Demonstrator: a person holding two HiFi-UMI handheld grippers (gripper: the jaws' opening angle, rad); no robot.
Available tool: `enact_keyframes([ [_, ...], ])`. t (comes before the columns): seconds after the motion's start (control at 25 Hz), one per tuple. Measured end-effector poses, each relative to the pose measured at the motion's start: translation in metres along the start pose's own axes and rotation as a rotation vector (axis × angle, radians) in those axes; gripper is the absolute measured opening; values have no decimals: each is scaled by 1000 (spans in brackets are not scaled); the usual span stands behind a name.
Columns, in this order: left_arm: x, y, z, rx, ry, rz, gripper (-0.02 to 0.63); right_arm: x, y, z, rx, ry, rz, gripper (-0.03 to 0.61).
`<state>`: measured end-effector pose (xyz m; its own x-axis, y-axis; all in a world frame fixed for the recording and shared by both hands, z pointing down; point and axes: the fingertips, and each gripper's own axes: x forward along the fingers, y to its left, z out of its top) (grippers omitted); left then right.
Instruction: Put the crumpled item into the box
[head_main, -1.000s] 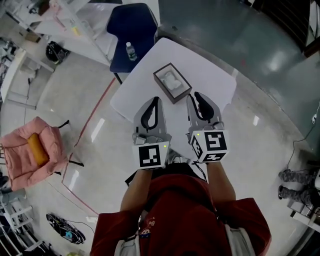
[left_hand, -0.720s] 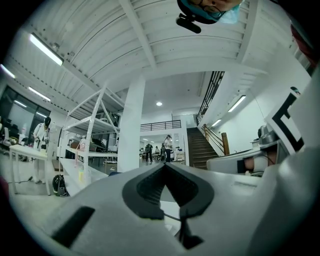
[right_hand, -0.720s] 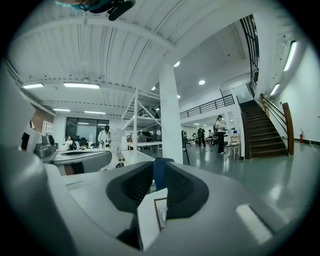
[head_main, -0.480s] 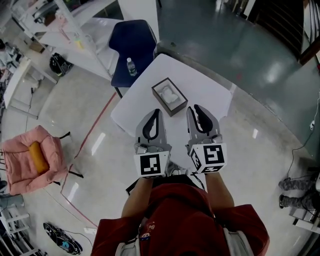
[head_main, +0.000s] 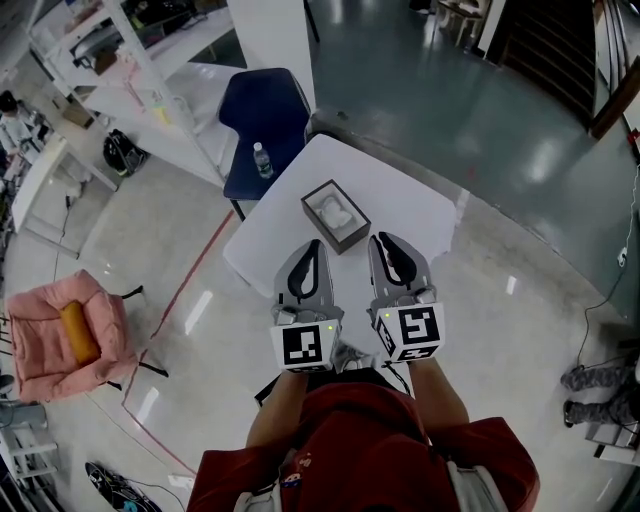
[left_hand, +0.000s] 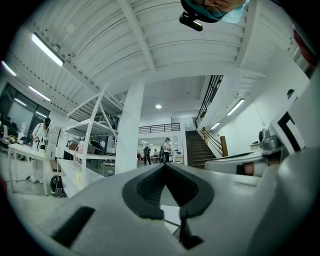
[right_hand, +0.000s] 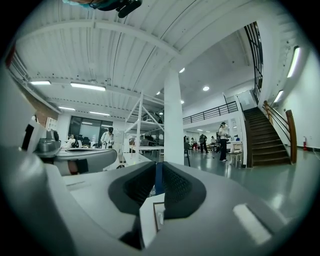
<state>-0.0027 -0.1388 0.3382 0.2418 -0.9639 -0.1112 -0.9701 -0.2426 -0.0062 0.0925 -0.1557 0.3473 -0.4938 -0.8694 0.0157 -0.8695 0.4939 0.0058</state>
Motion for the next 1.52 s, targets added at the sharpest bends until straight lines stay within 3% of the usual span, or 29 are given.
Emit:
enact_keyframes([
  [0.32, -3, -3, 11, -4, -20, 4, 3, -7, 2, 8, -3, -30, 6, 3],
  [0.72, -1, -4, 22, -11, -56, 18, 3, -5, 4, 9, -31, -33, 16, 2],
  [1.52, -3, 10, 5, -10, -3, 54, 3, 5, 3, -5, -26, 2, 30, 2],
])
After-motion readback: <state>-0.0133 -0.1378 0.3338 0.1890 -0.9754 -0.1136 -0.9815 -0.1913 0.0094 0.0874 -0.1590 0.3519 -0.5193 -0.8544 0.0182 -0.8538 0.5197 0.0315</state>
